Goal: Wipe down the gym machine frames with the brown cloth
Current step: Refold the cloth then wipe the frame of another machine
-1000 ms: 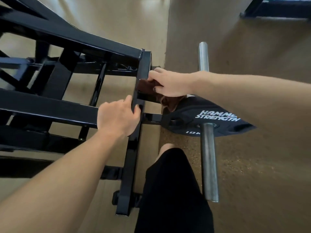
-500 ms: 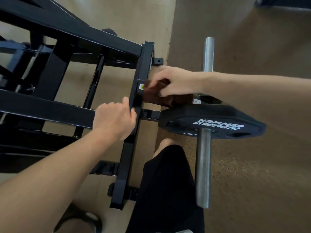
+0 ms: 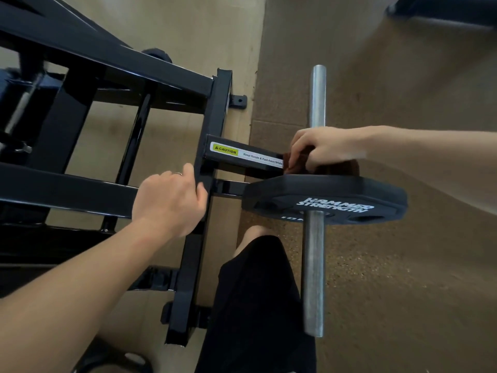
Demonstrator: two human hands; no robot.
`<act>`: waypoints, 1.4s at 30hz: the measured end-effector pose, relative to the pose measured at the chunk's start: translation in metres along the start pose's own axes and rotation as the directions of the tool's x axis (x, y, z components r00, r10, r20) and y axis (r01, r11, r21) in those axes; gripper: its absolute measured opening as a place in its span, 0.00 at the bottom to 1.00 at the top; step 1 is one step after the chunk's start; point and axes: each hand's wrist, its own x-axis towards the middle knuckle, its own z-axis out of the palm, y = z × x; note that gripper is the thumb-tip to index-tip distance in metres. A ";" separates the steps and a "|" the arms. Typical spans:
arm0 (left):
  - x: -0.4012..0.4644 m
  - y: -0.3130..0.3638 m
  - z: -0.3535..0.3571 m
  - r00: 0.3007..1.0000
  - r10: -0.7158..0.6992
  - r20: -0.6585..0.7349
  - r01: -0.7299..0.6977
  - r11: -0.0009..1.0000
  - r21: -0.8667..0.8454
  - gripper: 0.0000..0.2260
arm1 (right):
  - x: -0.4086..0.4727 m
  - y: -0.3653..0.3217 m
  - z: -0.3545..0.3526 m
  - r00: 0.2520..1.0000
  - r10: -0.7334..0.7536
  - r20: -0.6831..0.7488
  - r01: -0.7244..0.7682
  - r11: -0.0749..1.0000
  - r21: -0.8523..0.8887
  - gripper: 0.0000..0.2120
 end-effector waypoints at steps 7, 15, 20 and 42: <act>0.000 -0.001 0.001 1.000 -0.003 -0.031 0.002 1.000 -0.016 0.10 | 0.047 -0.090 -0.005 0.982 -0.186 -0.018 0.186 0.968 0.169 0.17; 0.000 0.000 0.004 1.000 -0.008 -0.016 0.008 0.999 -0.034 0.10 | 0.004 -0.017 -0.006 0.981 0.153 0.119 -0.121 0.963 -0.239 0.17; 0.001 0.000 0.005 1.000 -0.011 -0.020 0.010 0.999 -0.036 0.10 | 0.041 -0.080 -0.010 1.000 0.018 -0.007 -0.017 0.993 0.113 0.15; -0.001 -0.001 0.006 0.990 -0.027 -0.136 0.016 0.996 -0.086 0.09 | 0.067 -0.139 0.025 0.937 -0.175 -0.302 0.250 0.940 0.232 0.12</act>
